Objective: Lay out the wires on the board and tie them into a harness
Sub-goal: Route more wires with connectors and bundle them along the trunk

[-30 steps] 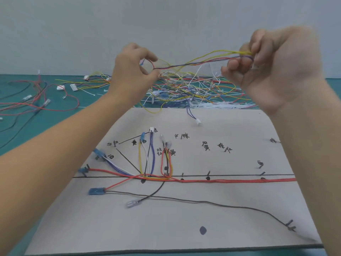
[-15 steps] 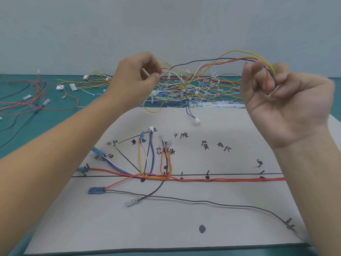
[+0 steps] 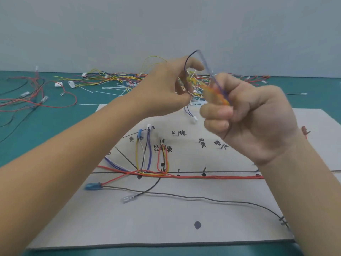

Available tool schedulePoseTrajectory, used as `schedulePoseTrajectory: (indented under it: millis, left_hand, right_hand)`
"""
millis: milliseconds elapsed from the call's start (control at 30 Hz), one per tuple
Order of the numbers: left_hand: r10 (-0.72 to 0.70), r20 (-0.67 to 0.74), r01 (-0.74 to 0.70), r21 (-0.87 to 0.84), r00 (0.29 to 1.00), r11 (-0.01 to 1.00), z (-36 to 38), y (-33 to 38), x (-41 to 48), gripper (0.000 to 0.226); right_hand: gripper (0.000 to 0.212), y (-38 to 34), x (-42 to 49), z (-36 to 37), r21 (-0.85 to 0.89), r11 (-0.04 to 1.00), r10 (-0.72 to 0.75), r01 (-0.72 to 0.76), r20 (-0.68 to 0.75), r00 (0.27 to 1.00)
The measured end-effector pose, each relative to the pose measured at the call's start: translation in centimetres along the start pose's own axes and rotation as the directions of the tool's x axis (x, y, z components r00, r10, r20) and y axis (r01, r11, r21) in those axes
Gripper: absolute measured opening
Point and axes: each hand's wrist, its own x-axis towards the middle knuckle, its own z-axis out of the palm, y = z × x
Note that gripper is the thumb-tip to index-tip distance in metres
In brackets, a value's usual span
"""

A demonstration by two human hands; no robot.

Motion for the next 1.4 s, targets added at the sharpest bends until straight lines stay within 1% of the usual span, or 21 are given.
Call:
schedulePoseTrajectory:
  millis: [67,100,167,233,300,367,433,533,600,667,733,767,800,867,933,1033,1133,1200,1267,1333,1400]
  left_hand:
    - [0.006,0.040,-0.010,0.105,0.999,0.994,0.2,-0.7,0.2,0.039]
    - [0.001,0.043,-0.007,0.145,0.999,0.989,0.4,-1.2,0.3,0.034]
    - [-0.028,0.003,0.027,0.162,1.000,0.986,0.6,-2.2,0.7,0.025]
    - [-0.078,-0.047,0.084,0.138,0.996,0.987,0.5,-3.1,1.0,0.025]
    - [-0.095,-0.086,0.103,0.088,0.992,0.991,0.2,-3.4,1.3,0.025]
    - [-0.082,-0.121,0.089,0.051,0.989,0.995,-0.2,-3.5,1.6,0.027]
    - [-0.098,-0.184,0.100,0.002,0.978,0.995,-0.3,-3.3,1.5,0.025]
    - [-0.162,-0.270,0.110,-0.198,0.949,0.974,-0.7,-2.8,0.8,0.020]
    - [-0.190,-0.285,0.084,-0.346,0.940,0.935,-1.3,-2.3,0.3,0.021]
    - [-0.264,-0.296,0.087,-0.499,0.918,0.862,-2.1,-1.7,0.3,0.023]
    - [-0.372,-0.278,0.107,-0.657,0.886,0.746,-3.0,-0.9,0.5,0.027]
    - [-0.417,-0.252,0.113,-0.726,0.873,0.678,-3.2,-0.4,0.5,0.029]
    - [-0.452,-0.227,0.117,-0.780,0.863,0.615,-3.5,0.1,0.4,0.031]
    - [-0.491,-0.180,0.115,-0.852,0.852,0.511,-3.8,0.9,-0.1,0.033]
    - [-0.499,-0.139,0.100,-0.901,0.855,0.423,-3.9,1.5,-0.8,0.036]
    - [-0.527,-0.099,0.091,-0.942,0.844,0.322,-3.7,2.3,-1.8,0.036]
    - [-0.554,-0.061,0.103,-0.960,0.830,0.261,-3.3,3.0,-3.1,0.037]
    - [-0.561,-0.043,0.117,-0.962,0.827,0.246,-3.0,3.5,-3.8,0.037]
    - [-0.563,-0.038,0.126,-0.960,0.825,0.249,-3.0,4.0,-4.5,0.037]
    - [-0.566,-0.033,0.141,-0.955,0.824,0.261,-3.0,4.4,-5.3,0.038]
    - [-0.569,-0.028,0.178,-0.937,0.822,0.302,-3.1,4.7,-6.1,0.037]
  right_hand:
    - [0.045,0.8,-0.2,0.6,-0.034,0.997,0.072,-0.067,0.182,0.981]
    - [0.048,1.4,-0.4,1.0,-0.043,0.994,0.113,-0.105,0.281,0.953]
    - [0.051,2.3,-0.7,1.9,-0.111,0.977,0.214,-0.183,0.442,0.871]
    - [0.054,3.1,-1.0,2.4,-0.249,0.945,0.317,-0.210,0.543,0.778]
    - [0.054,3.4,-1.0,2.4,-0.407,0.895,0.401,-0.181,0.558,0.727]
    - [0.053,3.1,-0.9,1.9,-0.490,0.849,0.470,-0.197,0.530,0.706]
    - [0.049,2.6,-0.9,1.3,-0.489,0.837,0.495,-0.246,0.486,0.720]
    - [0.030,1.7,-0.7,0.6,-0.416,0.859,0.447,-0.298,0.327,0.833]
    - [0.026,1.1,-0.4,0.6,-0.420,0.856,0.417,-0.302,0.214,0.883]
    - [0.023,0.9,-0.2,0.5,-0.426,0.854,0.387,-0.298,0.138,0.911]
    - [0.013,1.0,-0.1,0.5,-0.423,0.849,0.377,-0.316,0.067,0.924]
    - [0.007,1.3,-0.1,0.6,-0.438,0.835,0.374,-0.333,0.008,0.928]
    - [0.007,1.7,0.0,0.5,-0.468,0.811,0.357,-0.351,-0.078,0.931]
    - [0.011,2.3,0.4,0.4,-0.530,0.758,0.274,-0.379,-0.268,0.923]
    - [0.008,2.6,0.6,0.4,-0.511,0.775,0.193,-0.371,-0.368,0.910]
    - [0.017,2.5,0.9,0.2,-0.371,0.878,0.150,-0.302,-0.384,0.911]
    - [0.025,1.8,1.4,-0.1,-0.165,0.959,0.150,-0.230,-0.393,0.907]
    - [0.033,1.3,1.8,-0.8,-0.059,0.971,0.193,-0.233,-0.392,0.900]
    - [0.040,0.8,2.5,-1.7,-0.021,0.967,0.224,-0.253,-0.395,0.891]
    - [0.044,0.0,3.7,-2.7,-0.063,0.954,0.237,-0.292,-0.434,0.869]
    - [0.044,-0.9,5.1,-3.8,-0.139,0.933,0.220,-0.331,-0.506,0.834]
